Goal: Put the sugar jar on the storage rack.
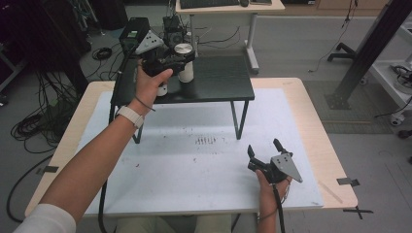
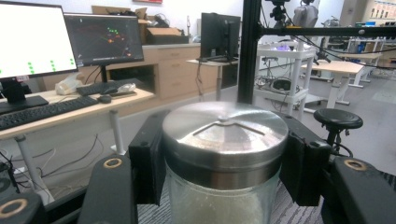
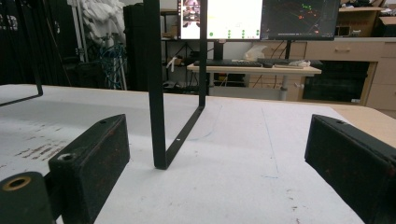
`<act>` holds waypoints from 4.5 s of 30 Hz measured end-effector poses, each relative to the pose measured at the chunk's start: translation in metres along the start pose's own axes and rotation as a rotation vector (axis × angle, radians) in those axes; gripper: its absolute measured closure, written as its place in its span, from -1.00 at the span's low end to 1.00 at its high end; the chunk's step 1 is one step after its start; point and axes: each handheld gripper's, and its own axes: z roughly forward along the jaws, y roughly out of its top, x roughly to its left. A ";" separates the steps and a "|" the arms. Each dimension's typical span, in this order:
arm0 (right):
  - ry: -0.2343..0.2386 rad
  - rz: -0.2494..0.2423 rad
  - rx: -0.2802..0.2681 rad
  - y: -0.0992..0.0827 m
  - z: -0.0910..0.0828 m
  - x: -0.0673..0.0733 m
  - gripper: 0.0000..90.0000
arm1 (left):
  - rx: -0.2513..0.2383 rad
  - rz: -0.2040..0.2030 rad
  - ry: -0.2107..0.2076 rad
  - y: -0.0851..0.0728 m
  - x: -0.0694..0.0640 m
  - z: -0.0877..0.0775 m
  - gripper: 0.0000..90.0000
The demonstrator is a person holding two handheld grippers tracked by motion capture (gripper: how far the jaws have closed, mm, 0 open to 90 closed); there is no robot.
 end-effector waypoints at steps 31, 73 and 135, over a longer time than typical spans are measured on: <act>0.000 0.002 0.000 0.000 0.000 0.000 -0.85 | 0.000 -0.004 0.001 0.000 0.000 0.000 -0.07; 0.000 0.000 -0.001 0.000 0.000 0.000 -0.85 | 0.000 -0.012 0.002 0.000 0.001 0.001 -0.07; -0.002 0.001 0.003 0.000 0.000 0.000 -0.85 | -0.146 0.049 0.072 0.033 -0.016 -0.051 -0.92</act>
